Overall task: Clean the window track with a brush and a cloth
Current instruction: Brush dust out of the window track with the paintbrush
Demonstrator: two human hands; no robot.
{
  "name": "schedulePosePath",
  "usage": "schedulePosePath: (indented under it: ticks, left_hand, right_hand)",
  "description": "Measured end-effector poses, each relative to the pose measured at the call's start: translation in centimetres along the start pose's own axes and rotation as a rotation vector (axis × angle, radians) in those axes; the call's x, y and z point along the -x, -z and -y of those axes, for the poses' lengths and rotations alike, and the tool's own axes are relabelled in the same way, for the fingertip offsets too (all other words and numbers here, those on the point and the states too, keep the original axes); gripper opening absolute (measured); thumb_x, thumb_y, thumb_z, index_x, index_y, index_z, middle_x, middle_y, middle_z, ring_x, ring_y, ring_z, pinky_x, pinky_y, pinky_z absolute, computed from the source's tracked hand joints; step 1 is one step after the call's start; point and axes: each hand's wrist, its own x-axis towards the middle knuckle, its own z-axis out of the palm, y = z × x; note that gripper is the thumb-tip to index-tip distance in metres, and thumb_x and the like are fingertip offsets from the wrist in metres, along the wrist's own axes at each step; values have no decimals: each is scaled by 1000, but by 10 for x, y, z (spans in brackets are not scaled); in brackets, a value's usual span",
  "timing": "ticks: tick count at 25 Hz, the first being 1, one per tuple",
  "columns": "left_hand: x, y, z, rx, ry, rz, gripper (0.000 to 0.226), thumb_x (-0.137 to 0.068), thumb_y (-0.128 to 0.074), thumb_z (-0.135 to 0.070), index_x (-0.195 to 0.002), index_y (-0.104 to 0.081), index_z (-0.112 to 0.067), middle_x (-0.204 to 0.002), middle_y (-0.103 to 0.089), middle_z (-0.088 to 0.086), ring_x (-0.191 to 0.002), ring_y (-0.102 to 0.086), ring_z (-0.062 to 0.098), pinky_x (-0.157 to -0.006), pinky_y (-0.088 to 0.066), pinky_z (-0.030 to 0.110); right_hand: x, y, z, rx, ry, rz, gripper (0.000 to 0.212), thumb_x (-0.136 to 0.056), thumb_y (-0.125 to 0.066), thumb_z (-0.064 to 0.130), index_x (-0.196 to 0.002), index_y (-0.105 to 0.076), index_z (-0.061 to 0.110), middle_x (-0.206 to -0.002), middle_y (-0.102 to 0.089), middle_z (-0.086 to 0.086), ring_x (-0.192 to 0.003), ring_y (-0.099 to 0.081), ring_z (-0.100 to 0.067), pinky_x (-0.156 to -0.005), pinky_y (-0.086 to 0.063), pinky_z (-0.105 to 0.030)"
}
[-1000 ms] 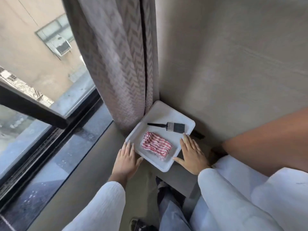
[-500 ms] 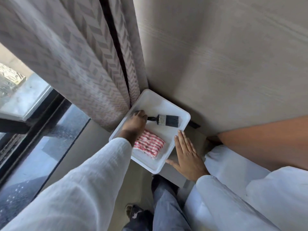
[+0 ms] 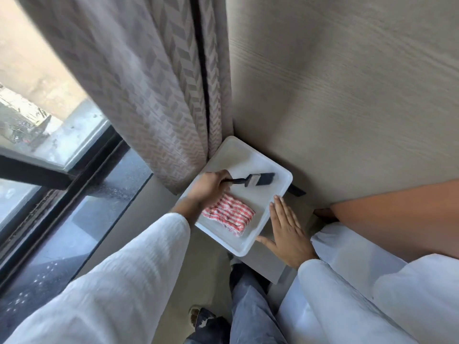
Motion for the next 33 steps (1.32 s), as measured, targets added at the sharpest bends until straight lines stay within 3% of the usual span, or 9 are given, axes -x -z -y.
schedulePosePath:
  ticks: [3, 5, 9, 12, 14, 18, 23, 26, 33]
  left_hand:
    - [50, 14, 5, 545, 170, -193, 11, -97, -71, -22, -90, -75, -15, -75, -79, 6, -62, -72, 18, -65, -61, 36]
    - [91, 23, 16, 857, 223, -331, 22, -95, -73, -26, -79, -72, -10, -67, -74, 11, -57, -65, 19, -60, -55, 32]
    - [171, 45, 50, 1343, 344, -708, 26, -100, -65, -26, -82, -61, -9, -55, -54, 5, -47, -53, 19, -46, -45, 24]
    - [225, 68, 78, 1630, 456, -1071, 29, -102, -55, -19, -74, -61, -13, -45, -52, -1, -37, -49, 12, -35, -37, 20]
    - [265, 88, 103, 1758, 448, -1287, 38, -102, -53, -21, -67, -67, -15, -45, -56, 0, -36, -51, 11, -35, -36, 17]
    - [324, 116, 152, 1690, 439, -1477, 37, -106, -49, -26, -84, -74, -9, -56, -71, 4, -49, -66, 14, -44, -51, 19]
    - [323, 135, 179, 1489, 349, -1408, 24, -106, -57, -20, -104, -78, -9, -78, -79, 12, -70, -75, 21, -62, -63, 24]
    - [293, 141, 184, 1467, 360, -1352, 16, -101, -66, -16, -97, -81, -13, -80, -80, 13, -72, -76, 21, -64, -63, 25]
    - [288, 126, 201, 1268, 602, -1454, 17, -96, -75, -27, -89, -82, -13, -75, -79, 10, -66, -74, 21, -60, -62, 25]
  right_hand:
    - [3, 7, 8, -20, -14, -9, 111, -90, -18, 84, -163, 9, 5, -173, 18, -14, -162, 11, -25, -133, 2, -39]
    - [2, 16, 25, -36, 12, -24, 111, -89, -20, 82, -164, 4, 5, -173, 15, -13, -163, 6, -26, -130, 5, -37]
    - [-14, 40, 91, 21, 163, -52, 107, -94, -37, 77, -164, 0, 5, -175, 2, -17, -163, -2, -28, -130, 1, -37]
    - [-28, 59, 154, 67, 297, -132, 103, -95, -46, 73, -164, -13, 4, -174, -14, -17, -162, -16, -30, -129, -6, -39]
    - [-43, 70, 202, 139, 457, -152, 100, -97, -41, 73, -163, -15, 3, -174, -13, -18, -162, -12, -31, -132, -6, -42]
    - [-83, 87, 283, 216, 628, -160, 102, -98, -36, 74, -163, -10, 0, -174, -6, -22, -163, -5, -33, -133, -13, -47]
    - [-132, 90, 327, 270, 630, -92, 112, -92, -23, 86, -164, 3, 5, -176, 8, -17, -163, 7, -30, -134, -1, -45]
    - [-146, 82, 330, 319, 625, -111, 122, -85, -16, 95, -163, 8, 5, -175, 11, -17, -163, 9, -31, -134, -4, -50]
    - [-153, 74, 329, 287, 628, -118, 125, -82, -17, 98, -164, 5, 5, -175, 8, -18, -163, 7, -32, -133, -9, -54]
